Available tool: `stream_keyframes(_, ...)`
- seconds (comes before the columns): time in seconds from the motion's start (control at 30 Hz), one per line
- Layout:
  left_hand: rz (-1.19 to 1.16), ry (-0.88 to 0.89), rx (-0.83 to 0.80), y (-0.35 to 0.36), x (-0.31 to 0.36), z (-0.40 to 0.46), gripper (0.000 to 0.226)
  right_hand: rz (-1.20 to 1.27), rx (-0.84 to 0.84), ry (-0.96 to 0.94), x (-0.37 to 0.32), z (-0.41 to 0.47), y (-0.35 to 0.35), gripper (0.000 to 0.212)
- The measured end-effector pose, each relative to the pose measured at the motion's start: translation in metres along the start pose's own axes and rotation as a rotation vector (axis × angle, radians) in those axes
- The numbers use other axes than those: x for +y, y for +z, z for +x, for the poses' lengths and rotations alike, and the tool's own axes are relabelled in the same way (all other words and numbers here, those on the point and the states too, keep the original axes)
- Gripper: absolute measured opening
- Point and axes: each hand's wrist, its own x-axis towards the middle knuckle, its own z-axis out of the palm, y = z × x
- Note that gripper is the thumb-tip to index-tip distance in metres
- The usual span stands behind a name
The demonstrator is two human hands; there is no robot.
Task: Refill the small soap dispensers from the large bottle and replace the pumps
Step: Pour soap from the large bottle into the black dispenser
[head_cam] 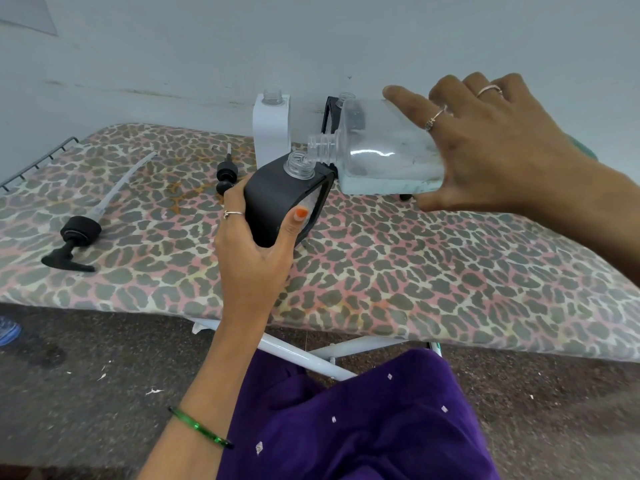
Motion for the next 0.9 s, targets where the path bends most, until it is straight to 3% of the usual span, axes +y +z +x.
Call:
stream_keyframes(0.3,0.012,0.023,0.009,-0.0001,-0.0011,0.0001,0.053,-0.003,-0.016,0.005,0.0,0.0,-0.0001,0.108)
stream_keyframes(0.7,0.026,0.029,0.011,-0.0007,-0.0016,0.0009,0.042,-0.011,-0.023,0.005,-0.0011,-0.0005,-0.0022,0.108)
stream_keyframes(0.9,-0.003,0.011,-0.001,-0.0011,0.0003,0.001,0.052,-0.02,-0.025,0.0,-0.0011,0.0007,-0.0032,0.109)
